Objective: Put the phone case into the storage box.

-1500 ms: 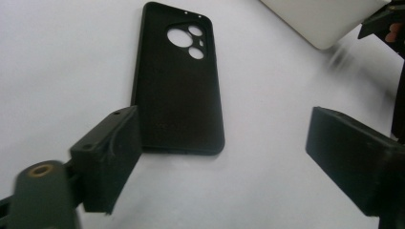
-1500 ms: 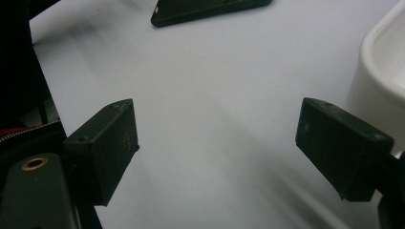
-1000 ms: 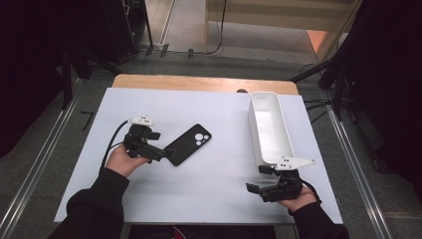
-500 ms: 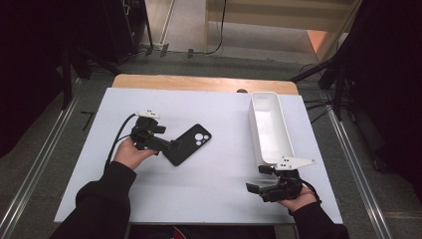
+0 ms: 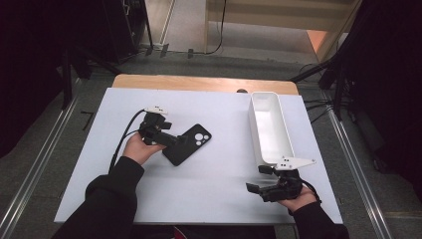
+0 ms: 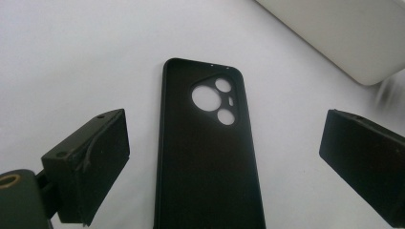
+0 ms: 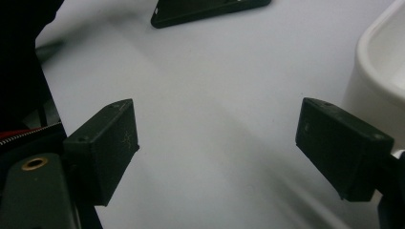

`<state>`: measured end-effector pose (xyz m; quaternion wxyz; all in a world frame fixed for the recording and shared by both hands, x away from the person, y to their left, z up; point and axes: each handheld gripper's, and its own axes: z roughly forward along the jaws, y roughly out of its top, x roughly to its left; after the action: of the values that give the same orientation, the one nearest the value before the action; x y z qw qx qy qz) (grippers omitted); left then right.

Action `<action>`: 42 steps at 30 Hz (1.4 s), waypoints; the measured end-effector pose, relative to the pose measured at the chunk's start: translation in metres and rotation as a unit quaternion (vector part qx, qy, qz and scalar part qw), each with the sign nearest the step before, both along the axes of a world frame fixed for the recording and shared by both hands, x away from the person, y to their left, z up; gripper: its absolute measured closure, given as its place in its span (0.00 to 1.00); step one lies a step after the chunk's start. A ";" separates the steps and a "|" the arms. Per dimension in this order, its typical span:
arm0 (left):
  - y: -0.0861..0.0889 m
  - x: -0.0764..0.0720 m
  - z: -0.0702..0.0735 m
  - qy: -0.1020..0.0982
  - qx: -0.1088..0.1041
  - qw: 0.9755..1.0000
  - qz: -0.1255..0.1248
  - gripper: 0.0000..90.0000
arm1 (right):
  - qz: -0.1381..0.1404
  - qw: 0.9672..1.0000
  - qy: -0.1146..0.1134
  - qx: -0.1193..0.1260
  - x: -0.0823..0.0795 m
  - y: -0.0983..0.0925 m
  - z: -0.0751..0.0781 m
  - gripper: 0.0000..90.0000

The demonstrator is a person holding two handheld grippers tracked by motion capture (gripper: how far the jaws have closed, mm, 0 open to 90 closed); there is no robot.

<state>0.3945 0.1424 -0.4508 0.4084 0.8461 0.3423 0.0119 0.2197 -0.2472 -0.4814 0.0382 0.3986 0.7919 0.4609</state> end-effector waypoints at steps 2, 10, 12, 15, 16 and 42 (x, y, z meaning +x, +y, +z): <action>-0.002 0.000 -0.001 -0.001 0.005 1.000 -0.001 0.03 | 0.000 1.000 0.000 0.000 0.000 0.000 0.000 0.14; -0.008 0.001 -0.005 -0.008 0.003 1.000 0.011 0.03 | 0.001 1.000 0.001 0.002 0.000 0.000 0.000 0.14; -0.009 0.000 -0.006 -0.011 0.004 1.000 0.012 0.03 | 0.001 1.000 0.002 0.002 0.000 0.000 0.000 0.14; -0.011 -0.002 -0.009 -0.016 0.013 1.000 0.008 0.03 | 0.002 1.000 0.000 0.000 0.000 0.000 0.000 0.14; -0.012 -0.002 -0.011 -0.016 0.017 1.000 0.005 0.03 | 0.002 1.000 0.000 0.000 0.000 0.000 0.000 0.14; -0.029 -0.013 -0.046 -0.048 0.070 0.996 0.005 0.03 | 0.004 1.000 -0.003 0.000 -0.001 0.000 0.000 0.14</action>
<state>0.3818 0.1133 -0.4969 0.3639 0.8693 0.3250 0.0786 0.2185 -0.2471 -0.4809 0.0387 0.3943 0.7931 0.4627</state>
